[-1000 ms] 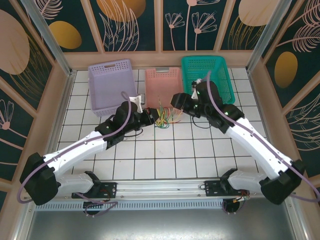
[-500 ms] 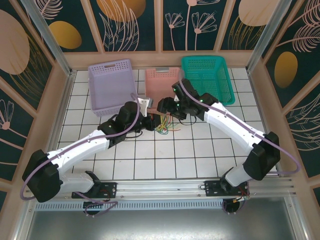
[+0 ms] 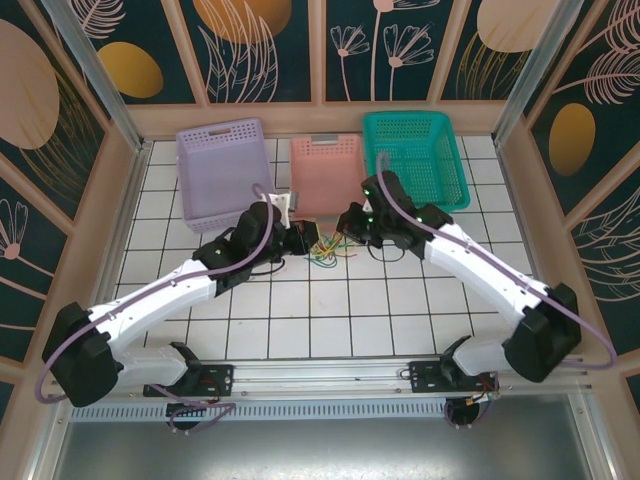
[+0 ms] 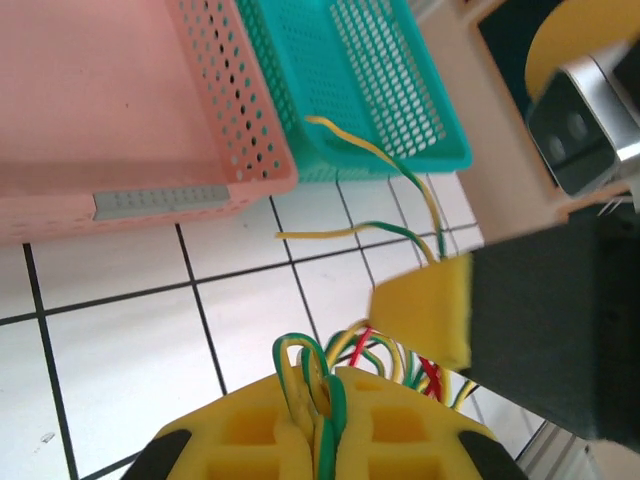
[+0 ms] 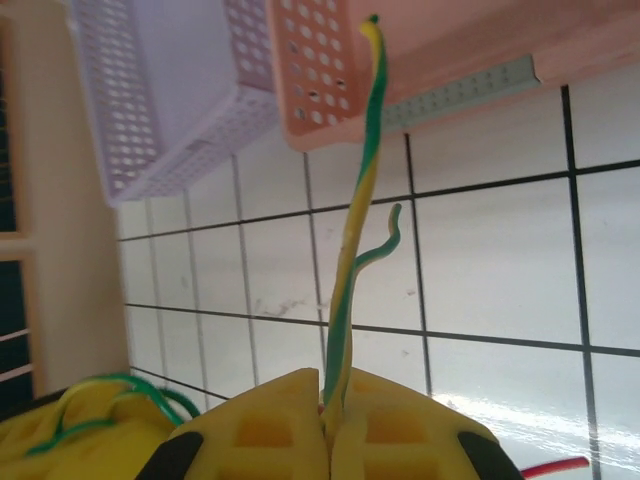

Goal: Untangle the cables

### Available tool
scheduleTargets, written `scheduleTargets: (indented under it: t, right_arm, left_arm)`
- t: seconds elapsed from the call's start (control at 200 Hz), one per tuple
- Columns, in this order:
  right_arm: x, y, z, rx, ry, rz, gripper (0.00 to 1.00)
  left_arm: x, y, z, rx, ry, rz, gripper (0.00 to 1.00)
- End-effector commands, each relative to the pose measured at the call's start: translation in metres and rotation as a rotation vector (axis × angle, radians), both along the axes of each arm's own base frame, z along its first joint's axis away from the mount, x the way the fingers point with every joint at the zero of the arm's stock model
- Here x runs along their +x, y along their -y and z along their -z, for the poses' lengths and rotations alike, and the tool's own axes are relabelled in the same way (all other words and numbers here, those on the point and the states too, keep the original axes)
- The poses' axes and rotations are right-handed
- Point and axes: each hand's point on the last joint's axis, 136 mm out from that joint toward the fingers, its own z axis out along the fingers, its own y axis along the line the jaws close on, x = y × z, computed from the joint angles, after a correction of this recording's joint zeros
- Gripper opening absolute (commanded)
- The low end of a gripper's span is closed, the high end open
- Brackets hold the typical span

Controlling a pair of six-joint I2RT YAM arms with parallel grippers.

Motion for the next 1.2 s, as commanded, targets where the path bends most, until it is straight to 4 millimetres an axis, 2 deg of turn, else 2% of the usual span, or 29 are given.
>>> scheduleTargets:
  t: [0.0, 0.09, 0.155, 0.34, 0.45, 0.546, 0.666, 0.761, 0.836, 0.926, 1.046, 1.136, 1.191]
  right_arm:
    - [-0.006, 0.033, 0.010, 0.007, -0.026, 0.112, 0.00]
    - [-0.017, 0.039, 0.021, 0.061, -0.058, 0.145, 0.00]
    - [-0.026, 0.040, 0.031, 0.112, -0.092, 0.167, 0.00]
    - [-0.047, 0.047, 0.060, 0.257, -0.190, 0.257, 0.00]
    - [-0.057, 0.050, 0.072, 0.339, -0.251, 0.306, 0.00]
    - [-0.055, 0.049, 0.071, 0.357, -0.235, 0.307, 0.00]
    - [-0.041, 0.046, 0.063, 0.274, -0.166, 0.269, 0.00]
    - [-0.033, 0.043, 0.062, 0.223, -0.145, 0.246, 0.00]
    - [-0.033, 0.041, 0.061, 0.225, -0.154, 0.242, 0.00]
    - [-0.035, 0.042, 0.059, 0.193, -0.136, 0.225, 0.00]
    - [-0.036, 0.038, 0.049, 0.157, -0.073, 0.137, 0.00]
    - [-0.039, 0.032, 0.048, 0.113, -0.053, 0.044, 0.36]
    - [-0.038, 0.039, 0.049, 0.042, -0.042, 0.039, 0.48]
  left_arm:
    - [0.036, -0.056, -0.041, -0.165, 0.023, -0.330, 0.00]
    - [0.043, -0.081, -0.050, -0.311, 0.001, -0.443, 0.00]
    - [0.046, -0.092, -0.058, -0.428, -0.005, -0.488, 0.00]
    - [0.050, -0.100, -0.070, -0.641, -0.045, -0.524, 0.00]
    - [0.047, -0.110, -0.066, -0.736, -0.071, -0.558, 0.00]
    - [0.046, -0.102, -0.062, -0.697, -0.097, -0.523, 0.00]
    - [0.041, -0.082, -0.032, -0.607, -0.194, -0.439, 0.00]
    - [0.034, -0.091, -0.015, -0.602, -0.218, -0.475, 0.00]
    - [0.030, -0.099, -0.017, -0.617, -0.195, -0.497, 0.00]
    - [0.027, -0.096, -0.014, -0.564, -0.200, -0.470, 0.00]
    - [0.020, -0.095, 0.001, -0.447, -0.231, -0.447, 0.00]
    - [0.011, -0.109, 0.007, -0.354, -0.227, -0.479, 0.00]
    - [0.006, -0.121, 0.009, -0.295, -0.220, -0.512, 0.00]
